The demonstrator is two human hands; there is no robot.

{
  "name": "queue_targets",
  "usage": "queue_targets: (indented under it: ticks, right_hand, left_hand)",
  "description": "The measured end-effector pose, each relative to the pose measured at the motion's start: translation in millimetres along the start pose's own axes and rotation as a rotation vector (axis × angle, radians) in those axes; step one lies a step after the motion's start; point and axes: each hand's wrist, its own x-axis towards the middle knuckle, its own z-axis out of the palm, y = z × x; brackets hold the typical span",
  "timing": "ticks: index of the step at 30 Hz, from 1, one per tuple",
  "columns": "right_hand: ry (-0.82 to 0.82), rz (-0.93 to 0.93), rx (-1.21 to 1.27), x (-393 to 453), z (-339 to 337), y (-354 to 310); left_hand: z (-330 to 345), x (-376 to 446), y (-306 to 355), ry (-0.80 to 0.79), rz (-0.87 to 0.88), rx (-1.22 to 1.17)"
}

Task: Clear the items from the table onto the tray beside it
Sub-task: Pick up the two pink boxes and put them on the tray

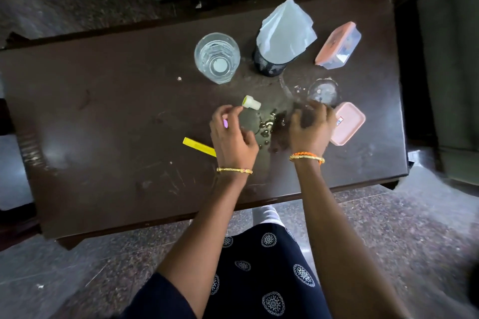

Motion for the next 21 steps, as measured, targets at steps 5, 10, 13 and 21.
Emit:
queue_targets:
  ticks: [5, 10, 13, 21]
  right_hand:
    - [0.234, 0.383, -0.111, 16.1, -39.9, 32.6]
    - [0.062, 0.648, 0.059, 29.5, -41.5, 45.2]
    - [-0.01, 0.68, 0.138, 34.1, -38.3, 47.4]
    - [-0.064, 0.735, 0.3, 36.1, -38.9, 57.0]
  left_hand:
    - [49.7, 14.2, 67.4, -0.249, 0.216, -0.065]
    - [118.2, 52.3, 127.3, -0.437, 0.073, 0.065]
    - [143.8, 73.6, 141.4, -0.331, -0.061, 0.126]
    - [151.6, 81.7, 140.5, -0.268, -0.168, -0.088]
